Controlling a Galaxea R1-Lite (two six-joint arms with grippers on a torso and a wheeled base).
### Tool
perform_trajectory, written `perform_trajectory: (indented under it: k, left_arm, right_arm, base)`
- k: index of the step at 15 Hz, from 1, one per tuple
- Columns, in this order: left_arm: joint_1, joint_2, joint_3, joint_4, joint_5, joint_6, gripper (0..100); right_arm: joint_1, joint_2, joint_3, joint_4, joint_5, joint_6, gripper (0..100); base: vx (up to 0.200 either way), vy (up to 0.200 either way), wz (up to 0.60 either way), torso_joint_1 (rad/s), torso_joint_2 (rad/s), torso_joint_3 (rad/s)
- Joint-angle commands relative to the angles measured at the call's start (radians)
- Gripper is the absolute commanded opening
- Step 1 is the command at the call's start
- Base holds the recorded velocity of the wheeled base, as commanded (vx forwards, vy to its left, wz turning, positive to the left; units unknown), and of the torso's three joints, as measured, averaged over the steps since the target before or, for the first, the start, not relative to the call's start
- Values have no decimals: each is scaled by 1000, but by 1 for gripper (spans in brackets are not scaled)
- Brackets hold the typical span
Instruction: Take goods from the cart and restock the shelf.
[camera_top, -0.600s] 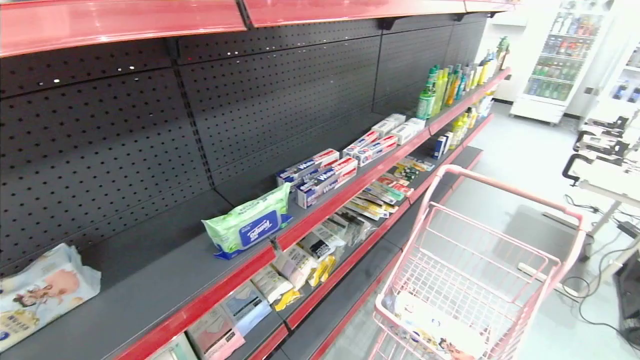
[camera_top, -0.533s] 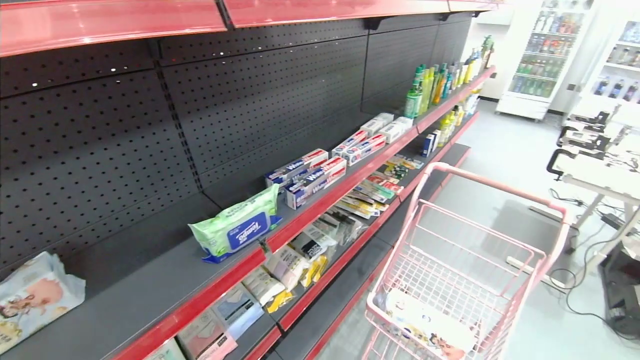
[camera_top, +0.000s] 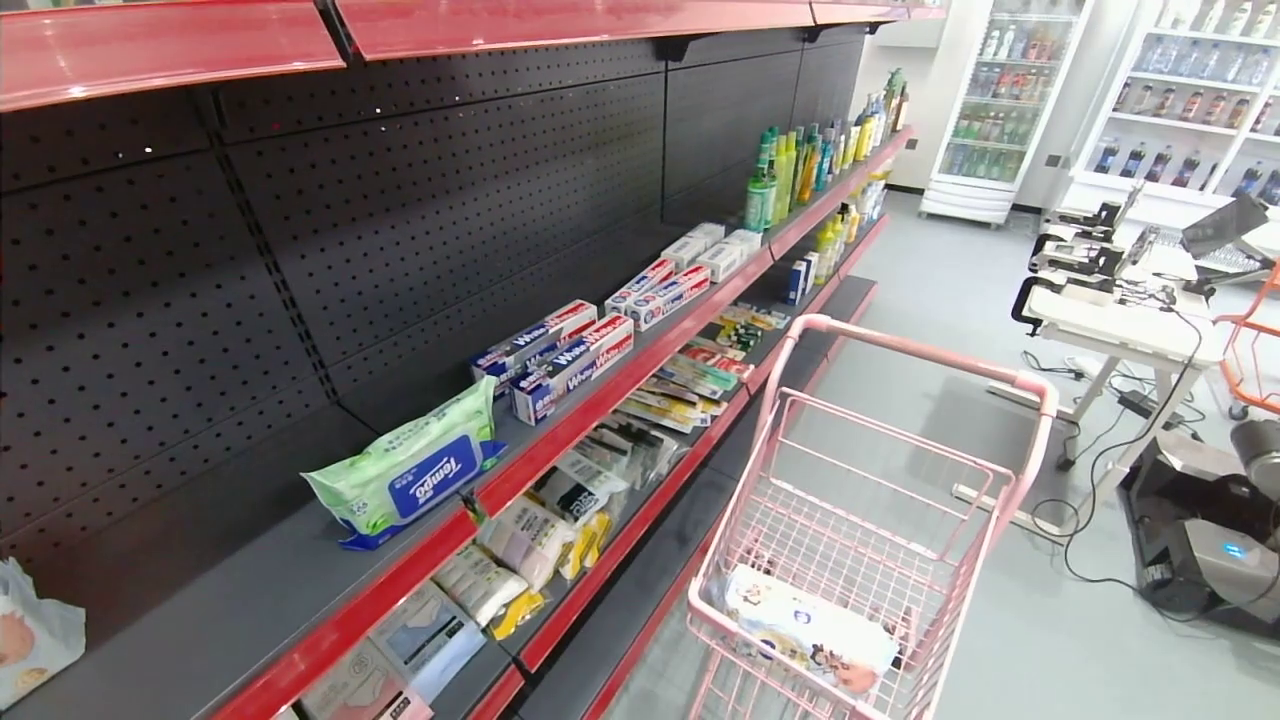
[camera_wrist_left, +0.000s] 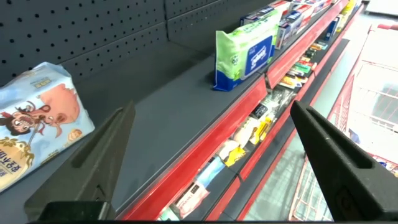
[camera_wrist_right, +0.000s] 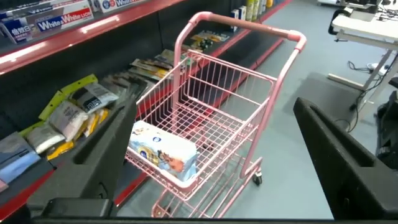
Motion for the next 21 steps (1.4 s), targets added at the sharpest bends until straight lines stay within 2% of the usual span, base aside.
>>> perform_trajectory:
  k: [1,3,4,5,6,7,8,9,10,11,13,15,16,18,21]
  left_arm:
    - [0,1,0,0,0,0,100]
    - [0,1,0,0,0,0,100]
    - [0,1,0,0,0,1,100]
    - [0,1,0,0,0,0,100]
    - [0,1,0,0,0,1,100]
    - [0,1,0,0,0,0,100]
    - [0,1,0,0,0,0,100]
    - [0,1,0,0,0,0,100]
    - [0,1,0,0,0,0,100]
    - [0,1,0,0,0,-2,100]
    - [0,1,0,0,0,-2,100]
    - [0,1,0,0,0,-2,100]
    - [0,1,0,0,0,-2,100]
    - [0,1,0,0,0,-2,100]
    - [0,1,0,0,0,-2,100]
  right_arm:
    - [3,6,0,0,2,0,100]
    - [3,46,-14,-1,2,53,100]
    - [13,95,-84,-3,12,66,100]
    - [35,443,-448,6,0,240,100]
    - [38,615,-637,36,6,284,100]
    - [30,754,-703,74,-8,258,100]
    - [30,754,-703,74,-8,258,100]
    - [-7,1014,-713,82,71,122,100]
    - [-8,1024,-715,82,80,117,100]
    - [-42,1288,-755,82,204,-16,100]
    - [-42,1484,-776,103,236,-224,100]
    - [-46,1672,-798,102,357,-417,100]
    - [-45,1759,-805,95,371,-490,100]
    - [-36,1894,-861,94,373,-563,100]
    - [30,2031,-959,92,367,-558,100]
  base:
    - [0,0,0,0,0,0]
    - [0,0,0,0,0,0]
    - [0,0,0,0,0,0]
    - [0,0,0,0,0,0]
    - [0,0,0,0,0,0]
    - [0,0,0,0,0,0]
    - [0,0,0,0,0,0]
    - [0,0,0,0,0,0]
    - [0,0,0,0,0,0]
    - [0,0,0,0,0,0]
    - [0,0,0,0,0,0]
    - [0,0,0,0,0,0]
    - [0,0,0,0,0,0]
    - [0,0,0,0,0,0]
    - [0,0,0,0,0,0]
